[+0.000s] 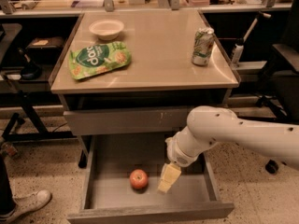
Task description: Pick apple from middle drawer and place on counter
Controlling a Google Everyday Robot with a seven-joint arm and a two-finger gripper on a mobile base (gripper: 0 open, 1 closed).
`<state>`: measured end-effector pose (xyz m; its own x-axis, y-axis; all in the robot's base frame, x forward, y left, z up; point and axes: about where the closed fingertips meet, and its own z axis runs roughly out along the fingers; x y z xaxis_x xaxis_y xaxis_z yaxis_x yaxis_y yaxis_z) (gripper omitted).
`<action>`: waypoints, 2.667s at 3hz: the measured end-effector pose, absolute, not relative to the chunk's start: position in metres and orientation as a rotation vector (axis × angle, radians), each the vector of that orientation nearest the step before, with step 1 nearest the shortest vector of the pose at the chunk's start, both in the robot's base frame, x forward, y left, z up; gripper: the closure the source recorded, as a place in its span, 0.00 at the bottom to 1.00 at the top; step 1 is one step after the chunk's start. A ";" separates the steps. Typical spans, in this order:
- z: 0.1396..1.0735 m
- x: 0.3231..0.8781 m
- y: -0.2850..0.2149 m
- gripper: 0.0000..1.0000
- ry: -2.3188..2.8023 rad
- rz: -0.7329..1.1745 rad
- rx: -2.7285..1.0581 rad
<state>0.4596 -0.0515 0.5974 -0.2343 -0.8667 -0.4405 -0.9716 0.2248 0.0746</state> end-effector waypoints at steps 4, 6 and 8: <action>0.486 0.480 0.016 0.00 2.172 0.731 -1.628; 0.461 0.504 0.025 0.00 2.112 0.729 -1.581; 0.425 0.523 0.031 0.00 2.112 0.756 -1.495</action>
Offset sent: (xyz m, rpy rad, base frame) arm 0.0085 0.0674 -0.0910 0.1691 0.0743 0.0198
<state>0.5227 0.0309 0.4254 -0.3172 -0.7055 -0.6337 -0.9474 0.2655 0.1786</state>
